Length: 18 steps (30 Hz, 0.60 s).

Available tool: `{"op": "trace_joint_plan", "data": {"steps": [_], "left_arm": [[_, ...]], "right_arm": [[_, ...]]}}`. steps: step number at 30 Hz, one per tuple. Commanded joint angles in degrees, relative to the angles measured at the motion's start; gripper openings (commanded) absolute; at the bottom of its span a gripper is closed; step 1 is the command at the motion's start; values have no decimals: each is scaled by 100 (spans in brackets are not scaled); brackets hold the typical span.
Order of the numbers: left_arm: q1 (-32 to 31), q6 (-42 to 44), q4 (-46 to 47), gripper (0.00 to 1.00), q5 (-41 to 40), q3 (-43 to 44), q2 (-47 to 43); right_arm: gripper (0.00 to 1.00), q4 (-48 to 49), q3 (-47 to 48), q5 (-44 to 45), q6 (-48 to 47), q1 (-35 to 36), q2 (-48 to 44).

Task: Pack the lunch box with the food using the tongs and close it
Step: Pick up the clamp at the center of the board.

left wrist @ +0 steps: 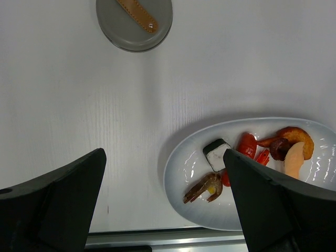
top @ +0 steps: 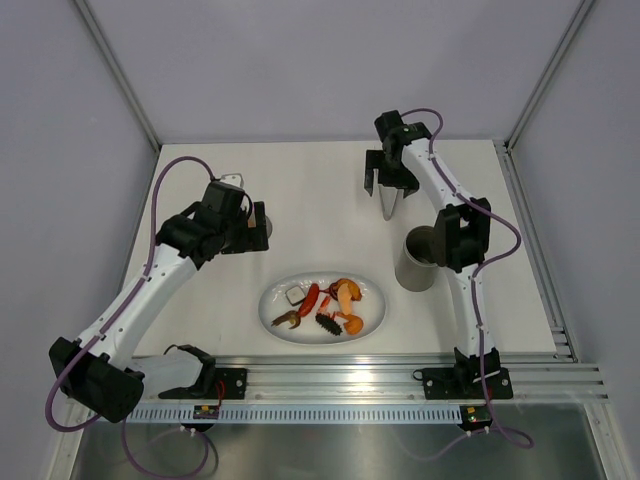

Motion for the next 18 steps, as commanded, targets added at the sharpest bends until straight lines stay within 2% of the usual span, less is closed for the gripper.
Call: {"op": "trace_joint_plan", "data": {"steps": [1,18], "left_arm": [[5,-45,242,99,109,-47,-148],[5,52,242,99,-58,138,133]], "right_arm": [[99,-85,384,-343,-66,-193,215],[99,240,709,-230,39,-325,1059]]}}
